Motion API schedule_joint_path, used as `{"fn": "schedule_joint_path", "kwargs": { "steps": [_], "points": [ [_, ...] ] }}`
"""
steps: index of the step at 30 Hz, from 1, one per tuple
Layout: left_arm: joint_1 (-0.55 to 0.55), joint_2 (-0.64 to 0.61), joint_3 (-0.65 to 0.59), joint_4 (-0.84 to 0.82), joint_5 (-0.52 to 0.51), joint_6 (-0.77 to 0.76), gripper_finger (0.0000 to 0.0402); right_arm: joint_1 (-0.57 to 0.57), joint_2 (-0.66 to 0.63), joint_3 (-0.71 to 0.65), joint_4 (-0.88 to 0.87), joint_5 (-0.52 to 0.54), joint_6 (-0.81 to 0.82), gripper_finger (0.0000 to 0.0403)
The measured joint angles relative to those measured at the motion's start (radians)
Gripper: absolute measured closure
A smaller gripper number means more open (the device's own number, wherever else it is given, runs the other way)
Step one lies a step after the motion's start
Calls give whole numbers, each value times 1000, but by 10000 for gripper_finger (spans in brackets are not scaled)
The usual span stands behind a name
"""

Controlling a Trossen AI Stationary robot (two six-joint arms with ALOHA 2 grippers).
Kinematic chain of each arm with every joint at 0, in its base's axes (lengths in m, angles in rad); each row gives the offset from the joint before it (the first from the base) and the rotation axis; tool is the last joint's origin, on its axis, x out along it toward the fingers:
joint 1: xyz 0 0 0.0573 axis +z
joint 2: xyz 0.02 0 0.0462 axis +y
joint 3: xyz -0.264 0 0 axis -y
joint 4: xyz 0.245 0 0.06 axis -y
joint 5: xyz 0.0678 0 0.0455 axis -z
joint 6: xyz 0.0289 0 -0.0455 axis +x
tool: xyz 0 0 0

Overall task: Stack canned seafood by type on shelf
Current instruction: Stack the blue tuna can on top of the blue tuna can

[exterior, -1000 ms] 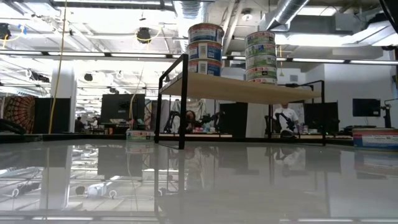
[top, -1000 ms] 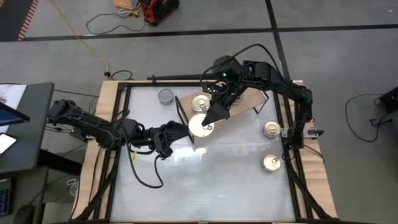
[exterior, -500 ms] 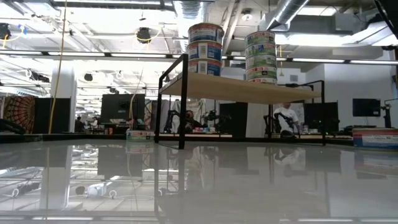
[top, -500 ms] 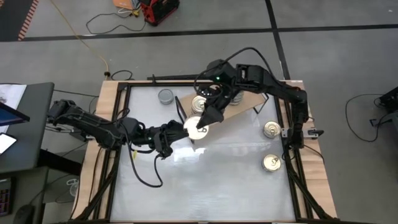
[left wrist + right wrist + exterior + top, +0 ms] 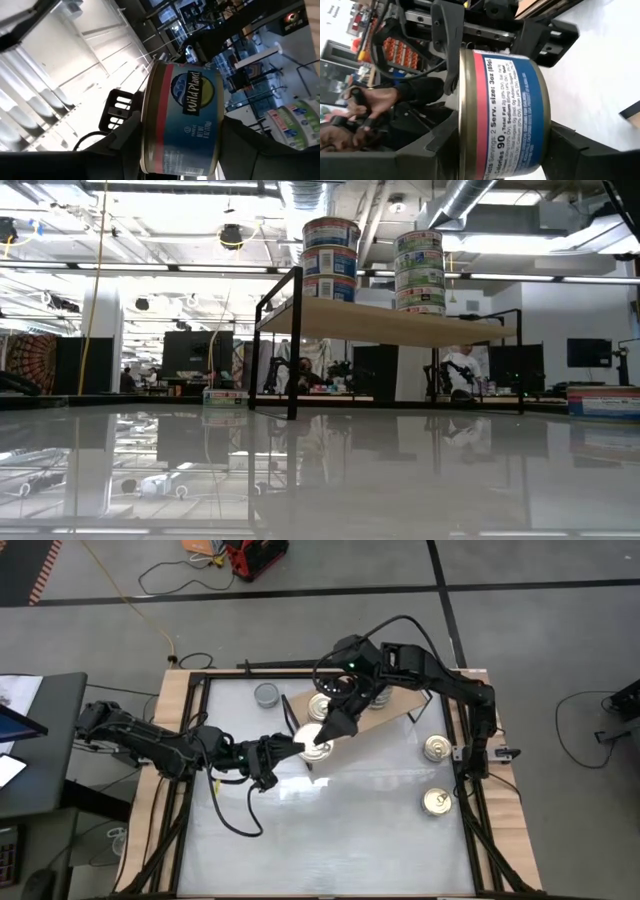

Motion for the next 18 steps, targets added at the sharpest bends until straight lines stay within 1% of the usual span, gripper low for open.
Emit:
{"fn": "schedule_joint_path", "kwargs": {
  "steps": [9, 15, 18],
  "points": [
    [0, 2, 0, -7, -2, -53, 208, -11, -1, 0, -2, 12, -12, 115],
    [0, 2, -1, -10, -7, -81, 208, -63, -41, 1, -88, 14, -55, 106],
    [1, 2, -2, -15, -13, -88, 208, -89, -63, 1, -148, 52, -94, 105]
  ]
}}
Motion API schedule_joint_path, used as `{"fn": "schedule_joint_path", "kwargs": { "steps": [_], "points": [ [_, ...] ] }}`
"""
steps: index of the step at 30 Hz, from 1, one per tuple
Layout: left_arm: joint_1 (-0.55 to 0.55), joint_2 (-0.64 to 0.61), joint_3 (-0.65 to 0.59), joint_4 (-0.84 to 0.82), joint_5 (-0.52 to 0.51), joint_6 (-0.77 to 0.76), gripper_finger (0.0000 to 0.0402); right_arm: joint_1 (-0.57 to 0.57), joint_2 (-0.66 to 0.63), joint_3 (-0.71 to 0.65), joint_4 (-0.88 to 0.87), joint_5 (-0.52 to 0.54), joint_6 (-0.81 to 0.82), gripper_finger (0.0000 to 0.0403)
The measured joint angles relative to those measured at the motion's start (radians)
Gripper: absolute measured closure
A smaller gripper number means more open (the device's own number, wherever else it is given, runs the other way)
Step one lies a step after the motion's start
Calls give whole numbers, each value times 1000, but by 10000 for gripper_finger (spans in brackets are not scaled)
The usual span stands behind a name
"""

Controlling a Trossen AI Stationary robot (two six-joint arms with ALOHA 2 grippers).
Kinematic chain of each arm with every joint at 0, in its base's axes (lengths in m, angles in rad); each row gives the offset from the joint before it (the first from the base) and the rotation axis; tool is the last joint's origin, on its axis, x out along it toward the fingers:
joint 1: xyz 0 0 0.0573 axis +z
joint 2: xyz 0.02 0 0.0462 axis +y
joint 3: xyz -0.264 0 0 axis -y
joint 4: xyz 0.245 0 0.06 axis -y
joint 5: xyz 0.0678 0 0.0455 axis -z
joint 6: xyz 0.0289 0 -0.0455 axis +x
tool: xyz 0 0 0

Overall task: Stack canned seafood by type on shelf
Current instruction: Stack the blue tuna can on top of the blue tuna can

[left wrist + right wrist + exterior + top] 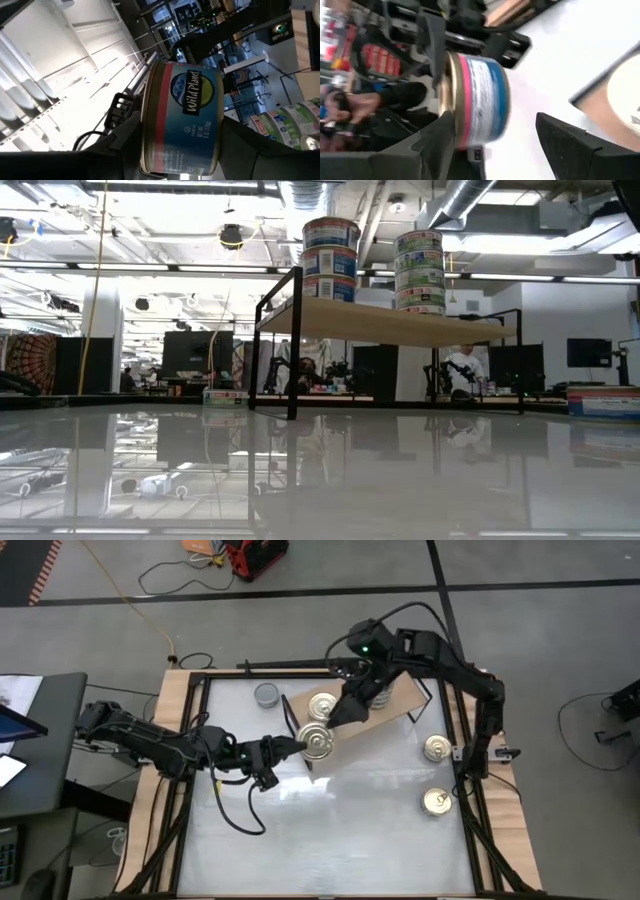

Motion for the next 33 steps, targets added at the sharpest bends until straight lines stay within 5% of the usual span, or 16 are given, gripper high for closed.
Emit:
{"fn": "schedule_joint_path", "kwargs": {
  "steps": [4, 10, 21, 33],
  "points": [
    [17, 0, 0, -3, -2, -69, 208, -28, -43, 0, -87, 94, -65, 105],
    [93, 0, 0, -81, -4, -230, 208, 4, -134, 0, -167, 381, -170, 106],
    [236, 0, 0, -204, -6, -385, 208, 275, -230, 0, -206, 905, -113, 106],
    [385, 0, 1, -159, 207, -496, 199, 396, -211, 0, -208, 977, -104, 106]
  ]
}}
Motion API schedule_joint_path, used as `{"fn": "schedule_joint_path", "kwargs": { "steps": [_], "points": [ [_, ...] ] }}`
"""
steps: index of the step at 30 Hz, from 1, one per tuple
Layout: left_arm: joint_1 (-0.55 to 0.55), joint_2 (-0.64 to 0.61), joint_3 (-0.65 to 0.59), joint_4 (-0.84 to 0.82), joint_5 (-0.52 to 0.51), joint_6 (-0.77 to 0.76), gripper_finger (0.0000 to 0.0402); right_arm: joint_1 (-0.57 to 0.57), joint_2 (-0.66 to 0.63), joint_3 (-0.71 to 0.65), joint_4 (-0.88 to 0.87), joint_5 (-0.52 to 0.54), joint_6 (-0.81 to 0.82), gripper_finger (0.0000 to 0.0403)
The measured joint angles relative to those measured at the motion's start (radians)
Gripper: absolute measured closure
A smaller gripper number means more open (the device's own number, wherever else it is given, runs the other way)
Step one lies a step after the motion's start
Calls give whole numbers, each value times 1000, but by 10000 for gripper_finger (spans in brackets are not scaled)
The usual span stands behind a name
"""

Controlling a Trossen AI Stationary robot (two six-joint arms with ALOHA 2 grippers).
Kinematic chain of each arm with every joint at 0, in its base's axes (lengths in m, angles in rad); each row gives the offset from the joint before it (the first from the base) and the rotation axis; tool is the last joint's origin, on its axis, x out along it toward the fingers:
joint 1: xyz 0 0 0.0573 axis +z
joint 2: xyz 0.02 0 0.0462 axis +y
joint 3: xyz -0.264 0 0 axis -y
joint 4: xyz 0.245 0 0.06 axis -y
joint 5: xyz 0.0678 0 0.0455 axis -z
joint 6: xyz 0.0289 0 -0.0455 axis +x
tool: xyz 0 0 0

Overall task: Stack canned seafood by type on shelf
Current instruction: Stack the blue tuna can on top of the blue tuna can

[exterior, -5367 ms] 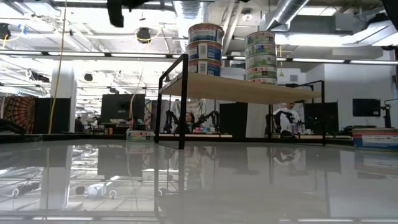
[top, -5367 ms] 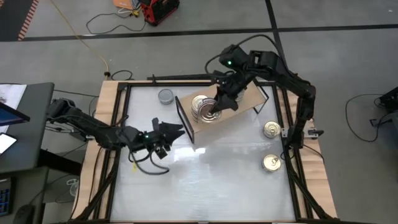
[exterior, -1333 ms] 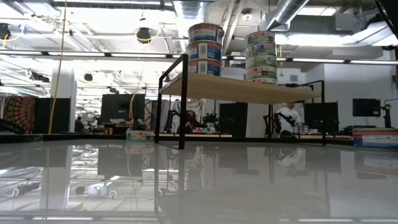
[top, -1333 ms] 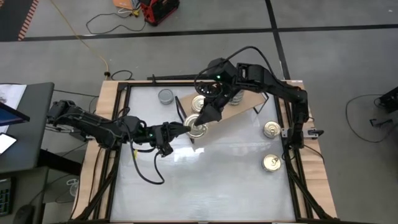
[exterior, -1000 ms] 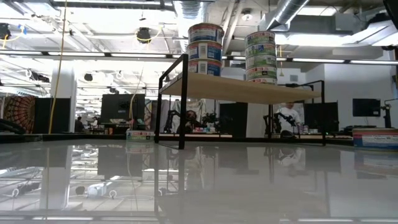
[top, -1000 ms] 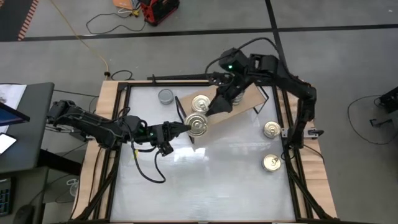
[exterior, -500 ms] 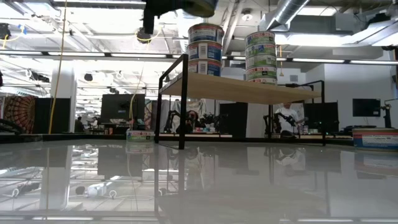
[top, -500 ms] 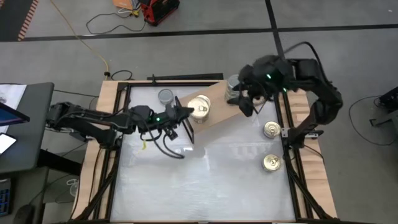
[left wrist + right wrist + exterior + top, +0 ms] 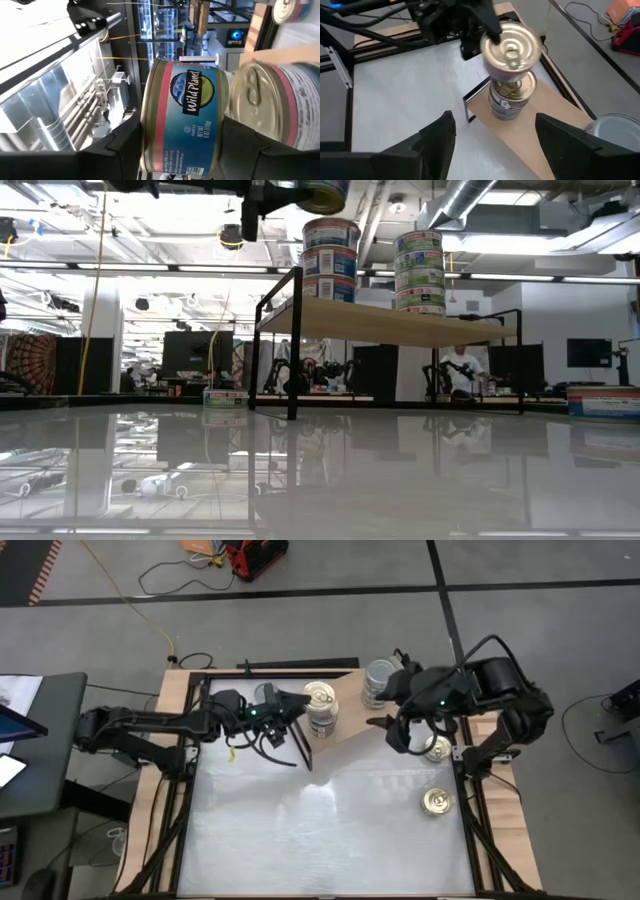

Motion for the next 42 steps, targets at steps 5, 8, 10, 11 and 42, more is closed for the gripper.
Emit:
{"fn": "schedule_joint_path", "kwargs": {
  "steps": [5, 8, 10, 11, 42],
  "points": [
    [30, 17, 1, -60, 2, 41, 197, 0, 12, 0, -1, 1, 15, 106],
    [32, 18, 2, -96, -9, 70, 196, 5, 14, 0, 0, 1, 16, 106],
    [32, 17, 2, -99, -19, 72, 195, 5, 13, 0, 0, 1, 16, 106],
    [32, 17, 2, -98, -21, 72, 195, 6, 13, 0, 0, 1, 16, 106],
    [-20, 18, 1, -95, 59, 151, 127, 3, 13, -5, 22, 0, 15, 106]
  ]
}}
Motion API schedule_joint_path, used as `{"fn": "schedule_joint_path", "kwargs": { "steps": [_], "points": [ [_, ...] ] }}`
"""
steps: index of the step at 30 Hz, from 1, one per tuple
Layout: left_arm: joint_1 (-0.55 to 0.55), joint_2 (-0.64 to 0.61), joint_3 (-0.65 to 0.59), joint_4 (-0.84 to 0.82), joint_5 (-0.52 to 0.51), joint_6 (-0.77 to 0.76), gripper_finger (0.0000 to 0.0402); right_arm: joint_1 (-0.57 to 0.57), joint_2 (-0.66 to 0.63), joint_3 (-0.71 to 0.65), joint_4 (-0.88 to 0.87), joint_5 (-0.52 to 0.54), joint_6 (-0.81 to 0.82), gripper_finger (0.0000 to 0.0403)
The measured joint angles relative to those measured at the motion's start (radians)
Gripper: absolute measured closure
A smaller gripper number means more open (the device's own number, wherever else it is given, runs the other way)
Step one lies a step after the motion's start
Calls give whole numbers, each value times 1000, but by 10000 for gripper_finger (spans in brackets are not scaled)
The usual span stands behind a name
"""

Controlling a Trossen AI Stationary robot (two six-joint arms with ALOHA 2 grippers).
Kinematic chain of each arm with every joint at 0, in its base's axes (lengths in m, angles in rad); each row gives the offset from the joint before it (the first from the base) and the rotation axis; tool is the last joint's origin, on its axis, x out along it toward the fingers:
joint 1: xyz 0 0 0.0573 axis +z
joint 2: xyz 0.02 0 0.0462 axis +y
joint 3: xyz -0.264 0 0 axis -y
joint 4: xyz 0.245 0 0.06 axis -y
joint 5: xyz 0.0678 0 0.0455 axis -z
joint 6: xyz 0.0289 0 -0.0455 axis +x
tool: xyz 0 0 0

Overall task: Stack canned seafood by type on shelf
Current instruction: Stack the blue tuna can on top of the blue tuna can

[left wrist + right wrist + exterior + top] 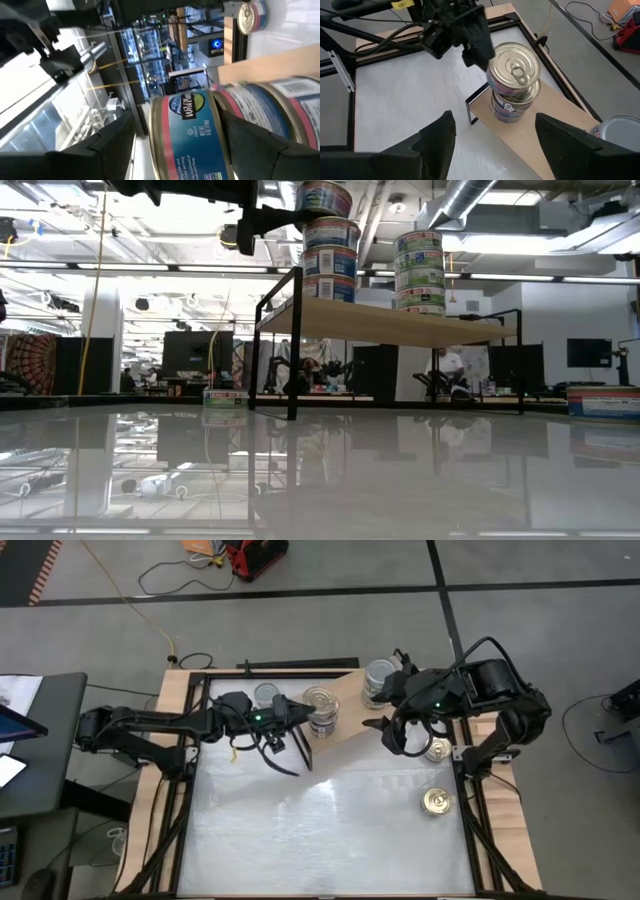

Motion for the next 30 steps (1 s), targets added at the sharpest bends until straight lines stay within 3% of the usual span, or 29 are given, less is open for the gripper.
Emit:
{"fn": "schedule_joint_path", "kwargs": {
  "steps": [20, 30],
  "points": [
    [-10, 0, 74, -88, -27, -17, 127, 2, 0, 0, 21, 0, -5, 106],
    [0, 0, 74, -100, 19, -58, 127, 2, 0, 0, 23, 0, 0, 106]
  ]
}}
